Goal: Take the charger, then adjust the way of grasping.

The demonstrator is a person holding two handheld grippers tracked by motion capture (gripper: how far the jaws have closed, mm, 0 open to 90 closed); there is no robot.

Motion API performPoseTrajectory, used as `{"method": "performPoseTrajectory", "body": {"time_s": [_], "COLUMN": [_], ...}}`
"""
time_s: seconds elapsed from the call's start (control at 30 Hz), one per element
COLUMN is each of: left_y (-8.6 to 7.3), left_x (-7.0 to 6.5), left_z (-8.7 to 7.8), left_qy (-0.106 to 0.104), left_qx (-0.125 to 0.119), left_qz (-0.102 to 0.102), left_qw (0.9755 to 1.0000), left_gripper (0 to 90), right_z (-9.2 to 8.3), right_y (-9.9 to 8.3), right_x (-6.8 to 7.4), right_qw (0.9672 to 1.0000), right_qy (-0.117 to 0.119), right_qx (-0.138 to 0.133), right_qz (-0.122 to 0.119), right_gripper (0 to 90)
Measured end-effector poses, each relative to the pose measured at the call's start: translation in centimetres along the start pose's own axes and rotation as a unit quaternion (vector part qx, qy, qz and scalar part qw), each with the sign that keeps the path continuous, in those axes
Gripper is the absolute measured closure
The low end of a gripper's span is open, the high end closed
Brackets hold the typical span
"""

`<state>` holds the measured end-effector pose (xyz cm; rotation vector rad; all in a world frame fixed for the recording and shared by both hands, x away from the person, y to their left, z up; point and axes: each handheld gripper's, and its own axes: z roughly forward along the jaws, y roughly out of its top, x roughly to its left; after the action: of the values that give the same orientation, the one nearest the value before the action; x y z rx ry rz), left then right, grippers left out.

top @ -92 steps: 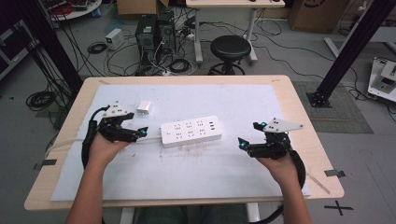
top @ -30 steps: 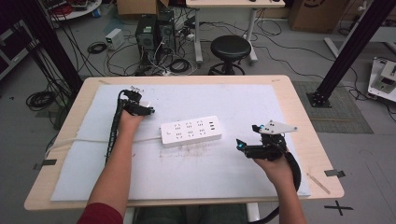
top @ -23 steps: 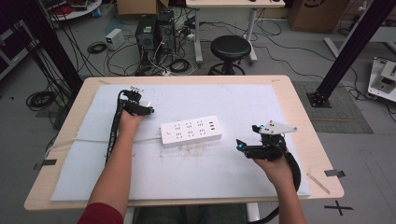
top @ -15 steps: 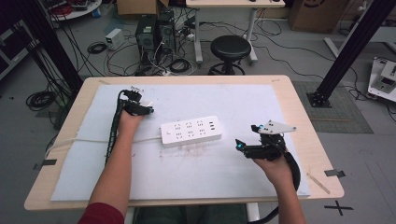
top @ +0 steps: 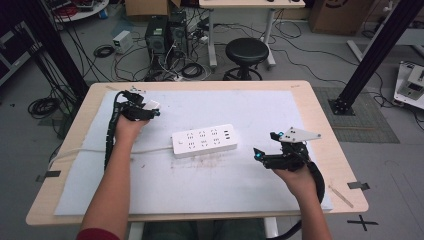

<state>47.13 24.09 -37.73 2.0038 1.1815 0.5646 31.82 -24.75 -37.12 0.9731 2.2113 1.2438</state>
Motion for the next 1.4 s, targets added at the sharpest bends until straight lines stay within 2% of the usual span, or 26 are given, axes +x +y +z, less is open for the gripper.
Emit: {"method": "performPoseTrajectory", "body": {"time_s": [0.13, 0.27, 0.3, 0.37, 0.47, 0.6, 0.73, 0.83, 1.0, 1.23, 1.33, 1.4], "left_y": [0.2, 0.0, -0.1, -0.4, -0.8, -1.7, -2.5, -3.1, -3.8, -5.2, -5.9, -6.4], "left_x": [-1.0, -2.4, -2.7, -3.2, -3.9, -4.6, -5.1, -5.4, -5.8, -7.1, -8.3, -9.3], "left_z": [-3.4, -6.5, -7.2, -8.6, -10.5, -11.9, -12.3, -12.2, -11.5, -10.4, -10.1, -10.0], "left_qy": [-0.019, -0.037, -0.047, -0.064, -0.072, -0.103, -0.129, -0.137, -0.152, -0.191, -0.203, -0.211], "left_qx": [-0.027, -0.031, -0.033, -0.047, -0.059, -0.069, -0.076, -0.078, -0.078, -0.084, -0.086, -0.091], "left_qz": [0.009, 0.039, 0.041, 0.045, 0.060, 0.077, 0.092, 0.093, 0.107, 0.137, 0.158, 0.175], "left_qw": [0.9994, 0.9981, 0.9975, 0.9959, 0.9938, 0.9893, 0.9846, 0.9830, 0.9794, 0.9684, 0.9624, 0.9574], "left_gripper": [42.5, 42.5, 42.5, 42.5, 42.5, 42.5, 42.5, 42.5, 42.4, 42.4, 42.4, 42.4], "right_z": [-0.3, -0.4, -0.4, -0.5, -0.5, -0.6, -0.7, -0.6, -0.3, 0.6, 1.1, 1.5], "right_y": [0.6, 0.9, 0.9, 0.8, 0.5, 0.2, 0.2, 0.3, 0.6, 1.0, 1.2, 1.2], "right_x": [-0.2, -0.3, -0.3, -0.3, -0.4, -0.6, -0.6, -0.6, -0.2, 0.9, 1.8, 2.5], "right_qw": [1.0000, 0.9999, 0.9998, 0.9997, 0.9996, 0.9995, 0.9995, 0.9995, 0.9993, 0.9980, 0.9969, 0.9954], "right_qy": [0.006, 0.014, 0.019, 0.024, 0.029, 0.032, 0.032, 0.032, 0.037, 0.061, 0.077, 0.094], "right_qx": [-0.003, -0.005, -0.006, -0.008, -0.004, -0.004, -0.002, 0.001, 0.001, 0.010, 0.017, 0.017], "right_qz": [-0.003, -0.005, -0.006, -0.002, -0.002, 0.002, 0.003, 0.003, 0.001, -0.005, -0.007, -0.005], "right_gripper": [18.1, 18.1, 18.2, 18.1, 18.1, 18.1, 18.1, 18.1, 18.1, 18.1, 18.1, 18.1]}}
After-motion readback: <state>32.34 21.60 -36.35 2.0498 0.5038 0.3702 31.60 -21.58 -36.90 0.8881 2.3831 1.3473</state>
